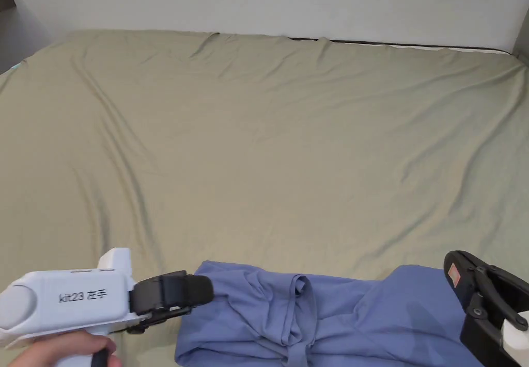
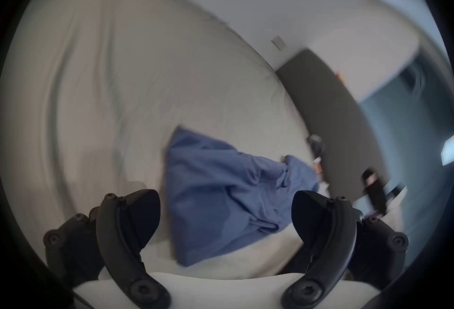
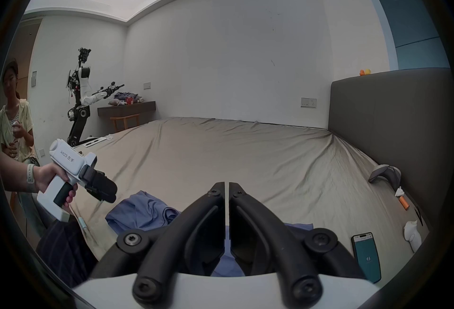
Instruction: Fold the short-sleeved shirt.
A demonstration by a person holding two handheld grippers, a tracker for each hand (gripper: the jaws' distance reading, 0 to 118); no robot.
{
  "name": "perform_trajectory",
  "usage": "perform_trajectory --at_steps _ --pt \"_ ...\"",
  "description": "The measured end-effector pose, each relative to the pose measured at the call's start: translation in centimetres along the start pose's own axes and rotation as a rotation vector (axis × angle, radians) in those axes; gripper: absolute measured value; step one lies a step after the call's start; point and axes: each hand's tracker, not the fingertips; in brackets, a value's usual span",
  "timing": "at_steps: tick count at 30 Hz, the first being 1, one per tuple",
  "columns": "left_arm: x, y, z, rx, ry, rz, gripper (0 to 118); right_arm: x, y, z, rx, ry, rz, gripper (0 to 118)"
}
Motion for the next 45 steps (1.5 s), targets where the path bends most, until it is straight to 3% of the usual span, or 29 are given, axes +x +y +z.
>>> perform_trajectory --at_steps 3,5,7,9,10,11,12,13,15,19,26,31,33,38,43,45 --pt "-3.3 -0.4 -0.7 -0.056 -0.048 0.091 105 -0.4 -0.1 -0.6 -0.001 -0.014 0.031 3" --pt "-5.1 -0.7 -1.6 -0.098 -0.292 0.181 98 -0.4 -0.2 -1.1 -0.011 -0.012 0.02 3" --pt "-5.0 -2.0 -4.3 -0.182 -0.394 0.263 77 -0.7 -0.1 -1.5 -0.015 -0.012 0.016 3" --pt "-3.7 -3.4 -6.0 -0.143 -0.364 0.139 38 -1.1 0.0 -1.9 -0.017 -0.004 0.012 3" --pt "-4.4 -3.5 -7.0 -0.14 -0.286 0.121 26 -1.3 0.1 -2.1 -0.017 0.0 0.011 3" --pt "-4.0 -3.8 -7.8 -0.134 -0.163 0.101 26 -1.5 0.1 -2.2 -0.018 0.004 0.011 3" --pt "-3.8 -3.8 -7.5 -0.109 -0.16 0.1 13 -1.7 0.1 -2.4 -0.019 0.006 0.011 3" --pt "-3.4 -3.6 -6.8 -0.079 -0.231 0.115 13 -1.8 0.1 -2.5 -0.021 0.011 0.007 3" --pt "-2.2 -3.1 -6.0 -0.051 -0.06 0.059 13 -2.0 -0.1 -2.6 -0.03 0.025 0.002 3" --pt "-0.8 -2.1 -2.6 0.034 -0.012 0.044 11 -2.0 -0.3 -2.5 -0.04 0.038 0.003 3" --pt "0.8 -0.1 5.7 0.168 0.257 -0.152 11 -1.0 0.2 -1.6 -0.021 0.028 -0.008 3" --pt "4.7 0.2 7.9 0.226 0.506 -0.424 11 -0.5 0.4 -1.2 -0.016 0.013 -0.019 3" --pt "8.8 -1.1 6.6 0.222 0.496 -0.544 11 -0.3 0.4 -1.2 -0.018 0.006 -0.022 3" --pt "18.3 -7.4 -1.5 0.115 0.632 -1.081 11 0.0 0.3 -1.2 -0.028 0.0 -0.032 3" --pt "22.4 -14.4 -11.6 -0.073 0.628 -1.314 11 0.3 0.2 -1.1 -0.033 -0.006 -0.028 3" --pt "22.0 -17.8 -16.0 -0.134 0.734 -1.456 11 0.6 0.2 -1.0 -0.034 -0.014 -0.031 3"
